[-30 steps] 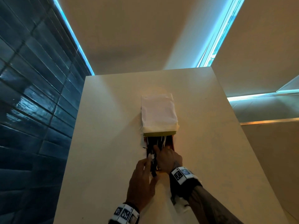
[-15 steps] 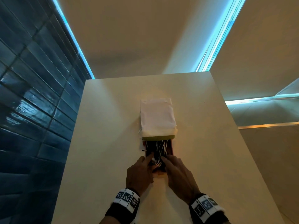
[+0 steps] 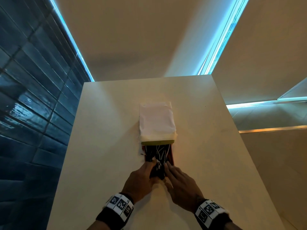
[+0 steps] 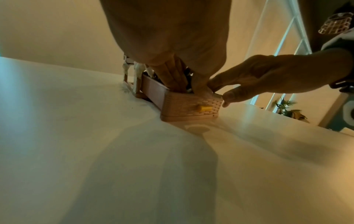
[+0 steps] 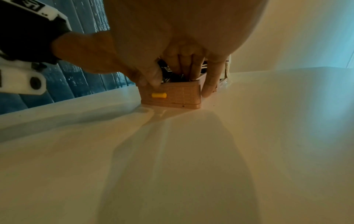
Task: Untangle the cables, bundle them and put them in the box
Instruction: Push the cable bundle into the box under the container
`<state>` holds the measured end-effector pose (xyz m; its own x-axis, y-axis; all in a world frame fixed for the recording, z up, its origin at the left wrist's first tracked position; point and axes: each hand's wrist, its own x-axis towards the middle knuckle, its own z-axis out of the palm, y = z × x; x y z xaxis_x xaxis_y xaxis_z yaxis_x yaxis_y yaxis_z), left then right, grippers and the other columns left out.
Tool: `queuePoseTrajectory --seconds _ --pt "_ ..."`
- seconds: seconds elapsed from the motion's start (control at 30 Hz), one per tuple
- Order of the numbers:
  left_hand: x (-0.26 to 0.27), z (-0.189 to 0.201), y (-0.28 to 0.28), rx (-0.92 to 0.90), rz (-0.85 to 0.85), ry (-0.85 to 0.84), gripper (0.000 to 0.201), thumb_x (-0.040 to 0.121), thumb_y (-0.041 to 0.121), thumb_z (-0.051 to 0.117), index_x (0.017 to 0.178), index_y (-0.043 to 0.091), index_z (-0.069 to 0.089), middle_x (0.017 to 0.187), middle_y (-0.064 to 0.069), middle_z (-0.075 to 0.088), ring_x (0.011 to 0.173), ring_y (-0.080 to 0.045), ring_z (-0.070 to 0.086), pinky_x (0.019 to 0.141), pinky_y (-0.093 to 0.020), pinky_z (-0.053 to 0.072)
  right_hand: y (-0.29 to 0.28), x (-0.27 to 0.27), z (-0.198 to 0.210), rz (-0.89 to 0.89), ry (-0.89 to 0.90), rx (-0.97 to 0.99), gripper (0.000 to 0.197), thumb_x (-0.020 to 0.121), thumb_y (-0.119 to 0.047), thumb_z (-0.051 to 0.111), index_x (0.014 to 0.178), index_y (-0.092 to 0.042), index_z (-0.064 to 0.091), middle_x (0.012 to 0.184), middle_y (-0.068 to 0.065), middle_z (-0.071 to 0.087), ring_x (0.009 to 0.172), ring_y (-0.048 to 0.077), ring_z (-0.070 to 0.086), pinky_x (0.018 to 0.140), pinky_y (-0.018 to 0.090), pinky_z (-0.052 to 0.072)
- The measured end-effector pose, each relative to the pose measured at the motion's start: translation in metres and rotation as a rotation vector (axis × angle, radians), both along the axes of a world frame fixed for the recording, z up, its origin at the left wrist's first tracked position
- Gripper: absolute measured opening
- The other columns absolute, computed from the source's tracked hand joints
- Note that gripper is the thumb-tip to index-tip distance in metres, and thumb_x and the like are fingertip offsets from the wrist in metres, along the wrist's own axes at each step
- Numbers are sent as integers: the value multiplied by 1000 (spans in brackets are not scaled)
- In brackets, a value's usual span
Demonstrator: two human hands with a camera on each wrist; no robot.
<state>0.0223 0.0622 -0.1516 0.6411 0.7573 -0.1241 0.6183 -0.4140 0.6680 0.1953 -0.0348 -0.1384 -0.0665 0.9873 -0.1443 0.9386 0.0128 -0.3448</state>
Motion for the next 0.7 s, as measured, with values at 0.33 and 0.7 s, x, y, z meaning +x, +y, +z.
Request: queuePoseTrajectory --seconds 0.33,0.7 --pt "22 -5 10 137 115 39 39 75 57 65 101 28 59 93 5 71 78 -18 69 65 -33 58 10 5 -13 -56 56 95 56 90 -26 50 143 -15 37 131 7 60 105 22 63 71 31 60" --pt "19 -15 0 143 147 13 49 77 62 51 109 27 64 99 2 68 79 -23 69 64 -35 58 16 7 7 1 59 260 29 93 -38 46 118 -26 54 115 -6 62 81 10 67 49 17 49"
